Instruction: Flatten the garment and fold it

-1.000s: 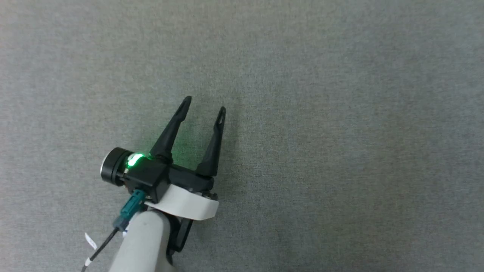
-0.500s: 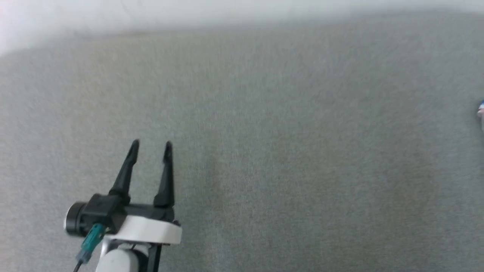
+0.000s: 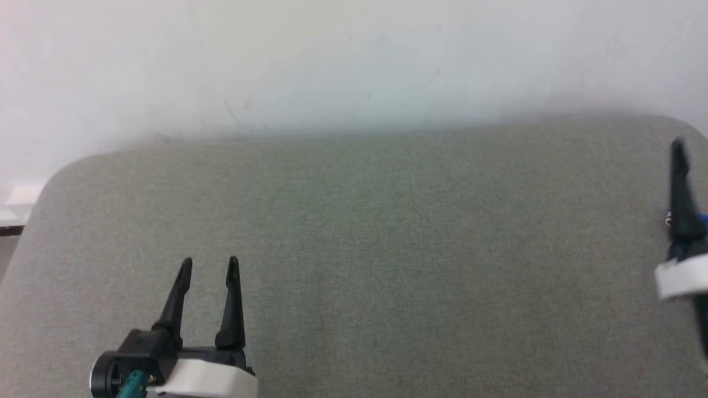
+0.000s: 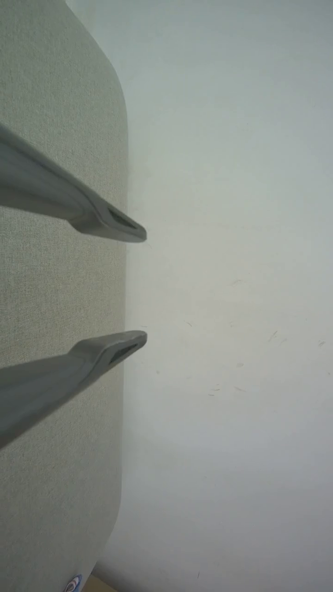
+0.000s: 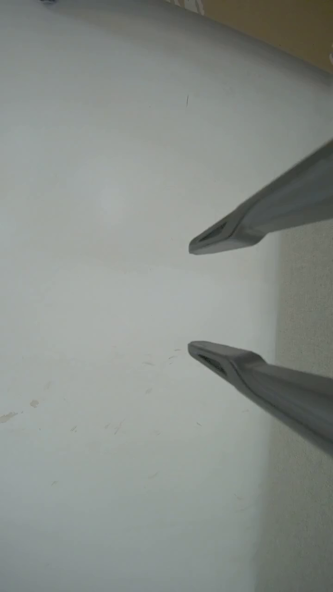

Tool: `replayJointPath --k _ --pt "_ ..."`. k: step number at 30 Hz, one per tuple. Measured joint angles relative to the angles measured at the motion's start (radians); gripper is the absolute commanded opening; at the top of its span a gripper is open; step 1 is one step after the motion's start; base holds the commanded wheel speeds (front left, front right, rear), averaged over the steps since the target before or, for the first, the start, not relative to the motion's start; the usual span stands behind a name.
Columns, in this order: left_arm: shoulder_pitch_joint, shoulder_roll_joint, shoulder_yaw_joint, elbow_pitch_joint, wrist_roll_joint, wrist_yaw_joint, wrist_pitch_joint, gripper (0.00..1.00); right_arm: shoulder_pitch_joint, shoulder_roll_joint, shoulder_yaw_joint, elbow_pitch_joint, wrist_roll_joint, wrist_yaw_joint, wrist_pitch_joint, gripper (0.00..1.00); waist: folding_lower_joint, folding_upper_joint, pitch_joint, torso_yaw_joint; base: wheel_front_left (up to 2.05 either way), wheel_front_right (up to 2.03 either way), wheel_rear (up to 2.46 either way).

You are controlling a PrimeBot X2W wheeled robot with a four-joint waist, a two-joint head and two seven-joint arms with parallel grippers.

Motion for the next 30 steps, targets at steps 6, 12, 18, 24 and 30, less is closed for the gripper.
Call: replayJointPath --k 6,12,18,24,30 --pt "0.037 0.0 -0.007 0.032 0.002 0.008 0.0 1.0 0.198 0.143 0.01 -0.065 -0.004 0.0 -0.009 1.0 0.0002 0.0 -0.044 0.036 0.0 0.0 0.0" --pt "0.07 0.0 -0.01 0.056 0.013 0.009 0.0 1.0 0.306 0.209 0.04 -0.036 -0.028 0.0 -0.053 1.0 0.0002 0.0 -0.067 0.059 0.0 0.0 0.0" --pt "0.084 0.0 -0.013 0.061 0.028 0.017 0.0 1.0 0.345 0.234 0.057 -0.003 -0.052 0.0 -0.079 1.0 0.0003 0.0 -0.075 0.07 0.0 0.0 0.0" --pt "0.092 0.0 -0.015 0.072 0.037 0.023 0.0 1.0 0.345 0.239 0.069 0.011 -0.057 0.0 -0.08 1.0 0.0003 0.0 -0.083 0.077 0.0 0.0 0.0" --pt "0.092 0.0 -0.016 0.071 0.037 0.025 0.002 0.0 0.345 0.24 0.066 0.013 -0.057 0.0 -0.078 0.0 0.0003 0.0 -0.084 0.079 0.0 0.0 0.0"
